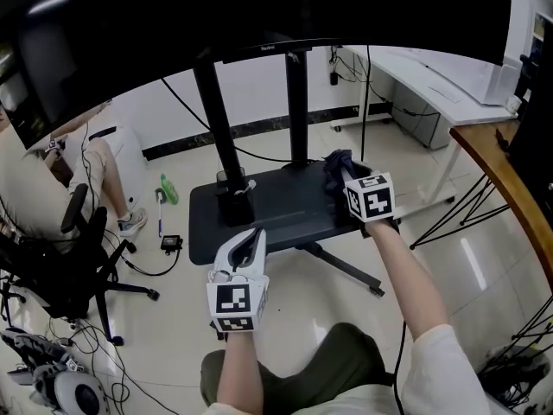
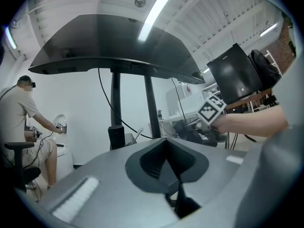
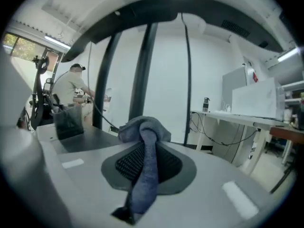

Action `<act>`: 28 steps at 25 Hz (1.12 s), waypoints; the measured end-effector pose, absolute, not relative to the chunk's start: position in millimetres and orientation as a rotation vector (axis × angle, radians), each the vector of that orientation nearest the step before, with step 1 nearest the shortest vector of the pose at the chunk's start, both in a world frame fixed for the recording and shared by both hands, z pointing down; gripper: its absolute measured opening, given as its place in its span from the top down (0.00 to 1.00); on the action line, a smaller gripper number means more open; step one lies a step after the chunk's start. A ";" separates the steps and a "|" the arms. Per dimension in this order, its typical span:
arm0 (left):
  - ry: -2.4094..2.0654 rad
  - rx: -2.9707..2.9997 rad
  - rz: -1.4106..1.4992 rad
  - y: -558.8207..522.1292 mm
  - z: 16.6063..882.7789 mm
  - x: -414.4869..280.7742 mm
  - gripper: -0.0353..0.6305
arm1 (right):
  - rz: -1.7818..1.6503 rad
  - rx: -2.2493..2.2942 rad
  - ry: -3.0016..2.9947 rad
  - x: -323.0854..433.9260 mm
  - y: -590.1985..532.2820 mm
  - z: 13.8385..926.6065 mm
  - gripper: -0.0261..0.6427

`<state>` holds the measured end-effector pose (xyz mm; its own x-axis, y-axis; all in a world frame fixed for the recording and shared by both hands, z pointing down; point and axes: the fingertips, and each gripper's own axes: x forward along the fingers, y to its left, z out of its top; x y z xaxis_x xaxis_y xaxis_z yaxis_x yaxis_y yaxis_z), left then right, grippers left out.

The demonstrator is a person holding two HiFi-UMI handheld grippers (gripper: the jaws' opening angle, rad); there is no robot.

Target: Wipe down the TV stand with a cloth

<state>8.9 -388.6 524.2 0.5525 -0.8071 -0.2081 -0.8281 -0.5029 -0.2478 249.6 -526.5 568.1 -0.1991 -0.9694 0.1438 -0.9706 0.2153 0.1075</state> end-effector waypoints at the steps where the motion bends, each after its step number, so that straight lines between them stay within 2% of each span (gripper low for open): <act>1: 1.340 -2.476 0.095 -387.2 524.0 10.2 0.71 | -0.023 1.886 -2.327 246.6 -496.5 566.2 0.87; 6: 1.314 -2.521 0.169 -373.1 515.6 14.1 0.71 | -0.156 1.998 -2.370 226.5 -354.3 582.2 0.87; 12: 1.303 -2.524 0.201 -342.2 505.8 6.7 0.71 | -0.418 1.974 -2.546 162.5 -282.5 549.9 0.87; 18: 1.577 -2.387 0.250 -336.1 507.6 -96.6 0.71 | -0.638 1.786 -2.766 54.2 -276.0 509.7 0.87; 21: 1.696 -2.276 0.214 -338.0 512.4 -156.7 0.71 | -0.634 1.676 -2.879 0.7 -288.7 516.1 0.87; 25: 1.798 -2.216 0.224 -340.8 528.7 -198.1 0.71 | -0.582 1.617 -2.905 -35.6 -308.9 564.4 0.87; 28: 1.781 -2.236 0.215 -346.4 535.9 -195.8 0.71 | -0.440 1.593 -2.800 -49.3 -343.8 654.8 0.87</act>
<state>-195.8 -346.4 535.9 0.2316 -0.9306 -0.2835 -0.9713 -0.2050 -0.1207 -49.3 -343.8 654.8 -0.5153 -0.8264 -0.2271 -0.8562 0.4848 0.1787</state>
